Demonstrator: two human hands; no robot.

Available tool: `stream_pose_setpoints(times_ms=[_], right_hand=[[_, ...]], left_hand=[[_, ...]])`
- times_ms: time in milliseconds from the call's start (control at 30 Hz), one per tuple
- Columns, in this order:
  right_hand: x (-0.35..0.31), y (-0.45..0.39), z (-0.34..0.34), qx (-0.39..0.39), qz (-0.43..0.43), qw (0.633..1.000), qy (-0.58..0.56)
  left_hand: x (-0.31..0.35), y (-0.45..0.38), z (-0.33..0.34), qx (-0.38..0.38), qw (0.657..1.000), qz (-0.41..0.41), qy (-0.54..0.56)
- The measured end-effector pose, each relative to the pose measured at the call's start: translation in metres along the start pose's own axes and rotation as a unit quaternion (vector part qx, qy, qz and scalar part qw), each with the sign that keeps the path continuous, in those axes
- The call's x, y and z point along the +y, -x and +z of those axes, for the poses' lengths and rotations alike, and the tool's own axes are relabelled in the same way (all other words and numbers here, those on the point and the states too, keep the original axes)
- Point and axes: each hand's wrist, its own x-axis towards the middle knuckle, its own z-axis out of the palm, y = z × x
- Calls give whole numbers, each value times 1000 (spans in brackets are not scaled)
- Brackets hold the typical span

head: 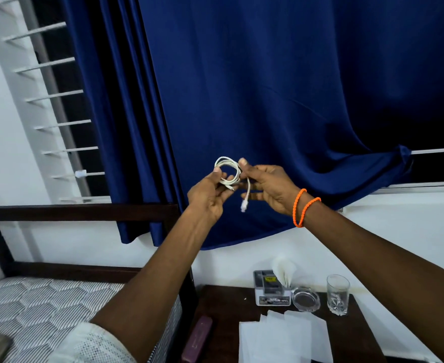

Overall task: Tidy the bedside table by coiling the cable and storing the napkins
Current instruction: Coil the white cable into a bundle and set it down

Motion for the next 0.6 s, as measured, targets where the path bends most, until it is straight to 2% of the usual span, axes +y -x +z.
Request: stream_pose_setpoints(times_ms=[200, 300, 600], right_hand=[[5, -7, 4, 62, 23, 997, -37], [6, -10, 6, 94, 9, 995, -44], [5, -16, 16, 80, 19, 990, 115]], left_hand=[[-6, 5, -1, -10, 1000, 26, 0], [-7, 7, 0, -13, 999, 23, 21], [-21, 7, -4, -11, 998, -16, 53]])
